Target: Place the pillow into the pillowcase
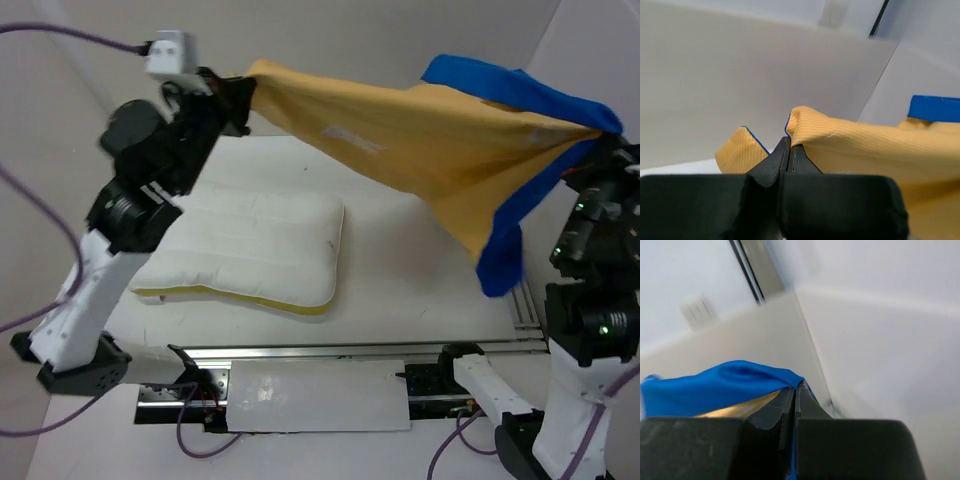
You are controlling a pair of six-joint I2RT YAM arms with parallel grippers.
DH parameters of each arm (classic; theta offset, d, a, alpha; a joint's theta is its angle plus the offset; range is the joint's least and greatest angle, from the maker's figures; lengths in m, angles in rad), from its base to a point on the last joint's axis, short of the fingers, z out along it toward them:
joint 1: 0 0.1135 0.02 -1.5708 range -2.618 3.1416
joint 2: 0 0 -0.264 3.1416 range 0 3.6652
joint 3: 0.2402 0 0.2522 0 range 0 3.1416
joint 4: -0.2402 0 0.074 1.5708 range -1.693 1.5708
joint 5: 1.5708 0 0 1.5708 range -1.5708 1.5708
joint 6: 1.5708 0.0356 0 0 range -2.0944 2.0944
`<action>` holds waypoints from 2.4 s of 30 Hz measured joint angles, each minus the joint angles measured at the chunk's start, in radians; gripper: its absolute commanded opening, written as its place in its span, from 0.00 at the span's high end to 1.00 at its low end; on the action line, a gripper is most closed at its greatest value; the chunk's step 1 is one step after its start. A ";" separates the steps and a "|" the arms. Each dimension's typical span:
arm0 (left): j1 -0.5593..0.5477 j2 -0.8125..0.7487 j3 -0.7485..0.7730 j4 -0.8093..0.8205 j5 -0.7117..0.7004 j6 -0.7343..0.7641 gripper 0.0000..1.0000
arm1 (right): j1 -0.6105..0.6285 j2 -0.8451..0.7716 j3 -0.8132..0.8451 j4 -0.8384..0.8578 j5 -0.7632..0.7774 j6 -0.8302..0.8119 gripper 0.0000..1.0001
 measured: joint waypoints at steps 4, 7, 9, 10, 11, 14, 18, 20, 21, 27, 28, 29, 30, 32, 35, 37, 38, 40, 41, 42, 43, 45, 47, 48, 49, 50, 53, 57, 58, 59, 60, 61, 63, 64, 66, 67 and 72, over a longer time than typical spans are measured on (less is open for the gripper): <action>-0.004 -0.179 -0.014 0.008 -0.016 0.003 1.00 | 0.018 -0.012 0.146 0.050 -0.027 -0.064 1.00; -0.011 -0.238 0.019 0.006 -0.013 0.013 1.00 | 0.046 0.039 0.292 0.051 -0.103 -0.121 1.00; -0.011 -0.248 0.038 0.007 -0.013 0.027 1.00 | 0.060 0.085 0.381 0.056 -0.149 -0.160 1.00; -0.011 -0.249 0.042 0.006 -0.014 0.031 1.00 | 0.068 0.103 0.413 0.058 -0.165 -0.177 1.00; -0.011 -0.250 0.042 0.003 -0.014 0.033 1.00 | 0.075 0.119 0.437 0.058 -0.177 -0.194 1.00; -0.011 -0.245 0.042 -0.005 -0.026 0.053 1.00 | 0.093 0.137 0.459 0.057 -0.200 -0.226 1.00; -0.009 -0.210 0.037 -0.006 -0.084 0.062 1.00 | 0.119 0.130 0.397 0.077 -0.198 -0.236 1.00; -0.007 -0.174 0.038 0.002 -0.137 0.081 1.00 | 0.141 0.123 0.320 0.100 -0.174 -0.235 1.00; -0.006 -0.143 0.048 0.003 -0.169 0.089 1.00 | 0.151 0.127 0.278 0.103 -0.156 -0.234 1.00; 0.079 0.171 0.238 0.030 -0.253 0.119 1.00 | 0.171 0.280 0.055 0.102 0.017 -0.133 1.00; 0.106 0.254 0.286 0.018 -0.242 0.108 1.00 | 0.159 0.330 0.024 0.091 0.038 -0.104 1.00; 0.133 0.335 0.344 0.008 -0.229 0.097 1.00 | 0.145 0.370 0.003 0.084 0.043 -0.079 1.00; 0.161 0.426 0.406 0.001 -0.204 0.086 1.00 | 0.126 0.441 -0.018 0.070 0.041 -0.043 1.00; 0.201 0.593 0.484 -0.001 -0.139 0.061 0.93 | 0.064 0.573 -0.045 0.031 0.023 0.030 1.00; 0.237 0.779 0.516 0.018 -0.025 0.030 0.13 | -0.099 0.770 -0.050 -0.047 -0.071 0.146 1.00; 0.240 0.867 0.505 0.021 0.043 0.000 0.00 | -0.209 0.865 -0.050 -0.092 -0.122 0.205 0.90; 0.236 0.894 0.482 0.021 0.070 -0.015 0.00 | -0.261 0.901 -0.051 -0.113 -0.153 0.229 0.82; 0.224 0.913 0.439 0.012 0.101 -0.025 0.00 | -0.344 0.927 -0.073 -0.129 -0.202 0.266 0.45; 0.216 0.913 0.418 0.007 0.113 -0.025 0.00 | -0.369 0.926 -0.092 -0.130 -0.222 0.269 0.35; 0.207 0.906 0.399 0.007 0.115 -0.024 0.00 | -0.380 0.913 -0.114 -0.121 -0.248 0.264 0.31; 0.199 0.893 0.382 0.010 0.116 -0.024 0.00 | -0.380 0.898 -0.134 -0.115 -0.269 0.260 0.22; 0.182 0.831 0.305 0.011 0.109 -0.024 0.00 | -0.344 0.856 -0.176 -0.090 -0.313 0.230 0.17; 0.168 0.739 0.216 0.003 0.095 -0.024 0.00 | -0.271 0.797 -0.222 -0.047 -0.345 0.181 0.01; 0.165 0.684 0.158 0.000 0.085 -0.025 0.00 | -0.228 0.770 -0.240 -0.021 -0.364 0.146 0.00; 0.164 0.616 0.090 -0.003 0.071 -0.027 0.00 | -0.182 0.742 -0.263 0.016 -0.381 0.112 0.00; 0.164 0.550 0.027 -0.012 0.053 -0.030 0.00 | -0.130 0.714 -0.287 0.042 -0.407 0.076 0.00; 0.170 0.320 -0.227 -0.013 -0.003 -0.058 0.00 | 0.014 0.668 -0.329 0.083 -0.466 -0.017 0.00; 0.179 0.048 -0.602 -0.020 -0.029 -0.140 0.00 | 0.210 0.687 -0.344 0.061 -0.399 -0.046 0.00; 0.179 0.004 -0.683 -0.026 -0.027 -0.163 0.00 | 0.252 0.702 -0.345 0.048 -0.365 -0.029 0.00; 0.178 -0.034 -0.765 -0.032 -0.020 -0.183 0.00 | 0.293 0.715 -0.345 0.032 -0.332 -0.006 0.00; 0.175 -0.055 -0.836 -0.042 -0.010 -0.214 0.00 | 0.331 0.730 -0.346 0.008 -0.304 0.021 0.00; 0.170 -0.064 -0.899 -0.051 -0.004 -0.221 0.00 | 0.364 0.742 -0.350 -0.019 -0.286 0.050 0.01; 0.155 -0.064 -1.007 -0.055 0.000 -0.264 0.00 | 0.406 0.744 -0.396 -0.037 -0.274 0.109 0.03; 0.151 -0.056 -1.055 -0.069 0.002 -0.282 0.00 | 0.423 0.736 -0.437 -0.046 -0.283 0.130 0.03; 0.153 -0.036 -1.105 -0.084 0.021 -0.323 0.03 | 0.462 0.707 -0.533 -0.053 -0.307 0.157 0.03; 0.166 -0.024 -1.114 -0.082 0.031 -0.349 0.05 | 0.489 0.686 -0.587 -0.061 -0.321 0.166 0.01; 0.314 0.013 -1.111 -0.068 0.088 -0.475 0.15 | 0.708 0.586 -0.746 -0.120 -0.355 0.217 0.01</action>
